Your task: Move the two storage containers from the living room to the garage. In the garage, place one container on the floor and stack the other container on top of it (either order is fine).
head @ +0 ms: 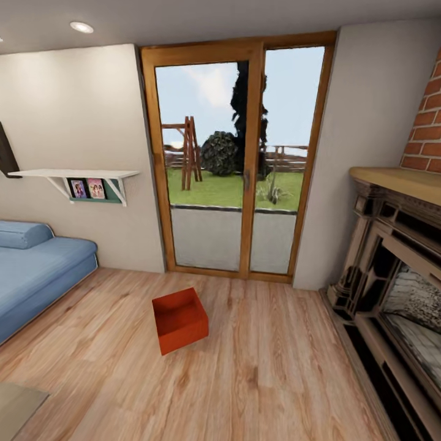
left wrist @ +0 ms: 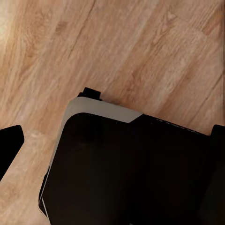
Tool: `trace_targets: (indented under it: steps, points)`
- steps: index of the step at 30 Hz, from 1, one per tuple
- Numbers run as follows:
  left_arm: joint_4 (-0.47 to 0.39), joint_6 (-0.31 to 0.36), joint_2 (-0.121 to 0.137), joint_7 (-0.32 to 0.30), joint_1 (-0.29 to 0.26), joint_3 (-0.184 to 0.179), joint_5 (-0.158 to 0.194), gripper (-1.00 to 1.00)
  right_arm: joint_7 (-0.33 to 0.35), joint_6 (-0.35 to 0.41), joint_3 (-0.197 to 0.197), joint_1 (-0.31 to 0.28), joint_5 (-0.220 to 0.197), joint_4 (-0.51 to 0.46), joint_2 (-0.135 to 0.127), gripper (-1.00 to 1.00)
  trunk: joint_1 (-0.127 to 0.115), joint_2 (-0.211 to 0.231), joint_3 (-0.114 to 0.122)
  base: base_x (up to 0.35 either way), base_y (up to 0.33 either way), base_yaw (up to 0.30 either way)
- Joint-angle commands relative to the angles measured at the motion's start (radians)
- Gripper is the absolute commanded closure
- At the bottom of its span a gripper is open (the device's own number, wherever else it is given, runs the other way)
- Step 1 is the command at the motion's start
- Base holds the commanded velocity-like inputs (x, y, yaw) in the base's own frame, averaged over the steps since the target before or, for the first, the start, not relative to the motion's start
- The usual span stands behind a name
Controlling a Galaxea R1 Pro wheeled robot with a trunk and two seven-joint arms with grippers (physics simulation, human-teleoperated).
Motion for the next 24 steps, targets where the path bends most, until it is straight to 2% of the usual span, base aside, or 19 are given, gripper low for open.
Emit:
trace_targets:
  steps: [1, 16, 24]
  points:
    - [0.0, 0.0, 0.0, 0.004, -0.001, -0.008, 0.008, -1.0, -0.001, -0.006, 0.008, -0.001, -0.009, 0.003, 0.001, -1.0, 0.001, -0.002, -0.002, 0.304, -0.131, 0.0]
    - [0.0, 0.0, 0.0, 0.004, -0.001, -0.008, 0.008, -1.0, 0.007, 0.0, 0.012, -0.001, -0.001, 0.003, 0.0, -1.0, 0.001, -0.002, -0.002, 0.304, -0.131, 0.0]
    - [0.0, 0.0, 0.0, 0.004, -0.001, -0.008, 0.008, -1.0, 0.009, -0.001, 0.01, -0.001, -0.01, 0.003, -0.003, -1.0, 0.001, -0.002, -0.002, 0.304, -0.131, 0.0]
